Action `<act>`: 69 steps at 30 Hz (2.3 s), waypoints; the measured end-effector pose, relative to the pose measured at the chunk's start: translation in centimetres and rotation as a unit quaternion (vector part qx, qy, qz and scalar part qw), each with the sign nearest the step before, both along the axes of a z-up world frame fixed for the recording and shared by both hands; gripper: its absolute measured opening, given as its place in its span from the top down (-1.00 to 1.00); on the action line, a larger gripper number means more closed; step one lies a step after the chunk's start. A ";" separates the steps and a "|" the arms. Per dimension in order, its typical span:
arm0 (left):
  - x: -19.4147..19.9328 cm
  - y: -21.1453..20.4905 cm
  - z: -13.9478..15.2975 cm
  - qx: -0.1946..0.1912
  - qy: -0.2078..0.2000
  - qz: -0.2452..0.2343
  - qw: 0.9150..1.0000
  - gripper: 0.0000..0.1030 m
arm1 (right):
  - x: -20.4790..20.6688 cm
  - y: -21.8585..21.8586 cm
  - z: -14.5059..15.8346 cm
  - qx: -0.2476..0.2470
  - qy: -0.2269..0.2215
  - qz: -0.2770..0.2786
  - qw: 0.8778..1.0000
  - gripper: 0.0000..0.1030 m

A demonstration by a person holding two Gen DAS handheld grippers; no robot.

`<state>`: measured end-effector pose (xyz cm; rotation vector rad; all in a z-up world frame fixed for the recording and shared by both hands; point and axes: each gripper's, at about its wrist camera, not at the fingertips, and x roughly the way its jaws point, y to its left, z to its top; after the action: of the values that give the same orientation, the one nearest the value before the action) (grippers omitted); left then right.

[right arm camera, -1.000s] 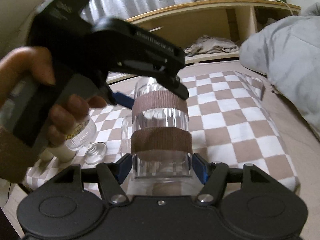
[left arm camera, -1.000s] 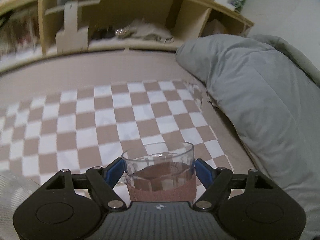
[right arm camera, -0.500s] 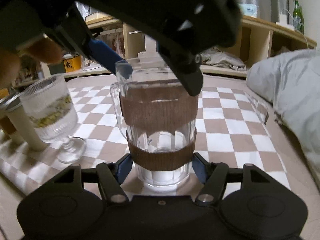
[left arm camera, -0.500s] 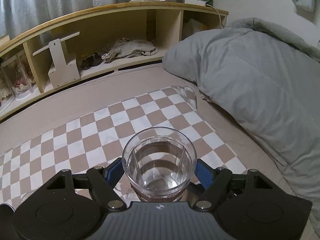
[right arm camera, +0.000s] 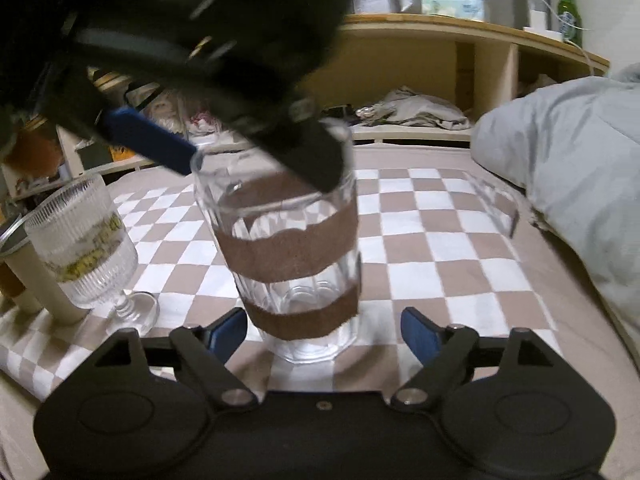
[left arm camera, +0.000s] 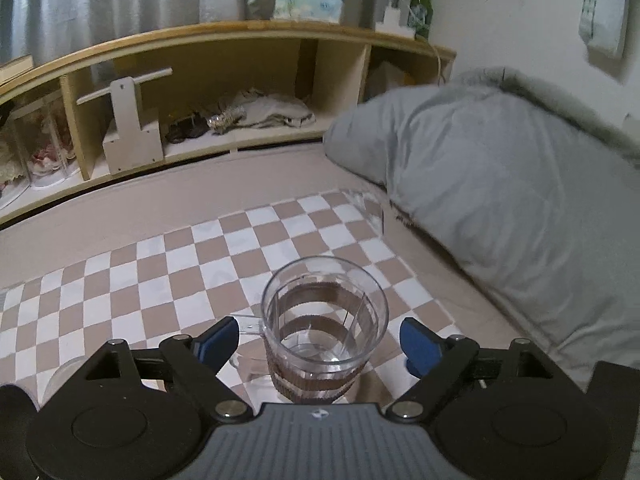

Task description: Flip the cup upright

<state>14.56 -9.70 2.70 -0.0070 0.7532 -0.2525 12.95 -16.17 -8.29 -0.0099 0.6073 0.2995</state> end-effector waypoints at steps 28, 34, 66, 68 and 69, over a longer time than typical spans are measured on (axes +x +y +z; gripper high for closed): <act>-15.0 7.6 -2.4 0.064 -0.136 0.071 0.986 -1.00 | -13.1 -1.0 7.4 -0.021 -0.084 -0.098 0.991 -1.00; -16.2 8.7 -3.0 0.046 -0.141 0.090 0.985 -1.00 | -14.3 -0.6 7.4 -0.029 -0.085 -0.095 0.991 -1.00; -17.4 9.8 -4.5 0.036 -0.142 0.098 0.984 -1.00 | -15.9 -0.2 6.6 -0.045 -0.111 -0.101 0.988 -1.00; -17.4 9.8 -4.5 0.037 -0.142 0.098 0.984 -1.00 | -15.9 -0.2 6.5 -0.047 -0.111 -0.100 0.988 -1.00; -17.4 9.8 -4.5 0.036 -0.142 0.098 0.984 -1.00 | -16.0 -0.1 6.5 -0.047 -0.111 -0.100 0.988 -1.00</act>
<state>-2.85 0.09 -1.78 0.0237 0.4723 -0.0364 -3.01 -16.32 -1.79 -0.0725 0.3961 0.0731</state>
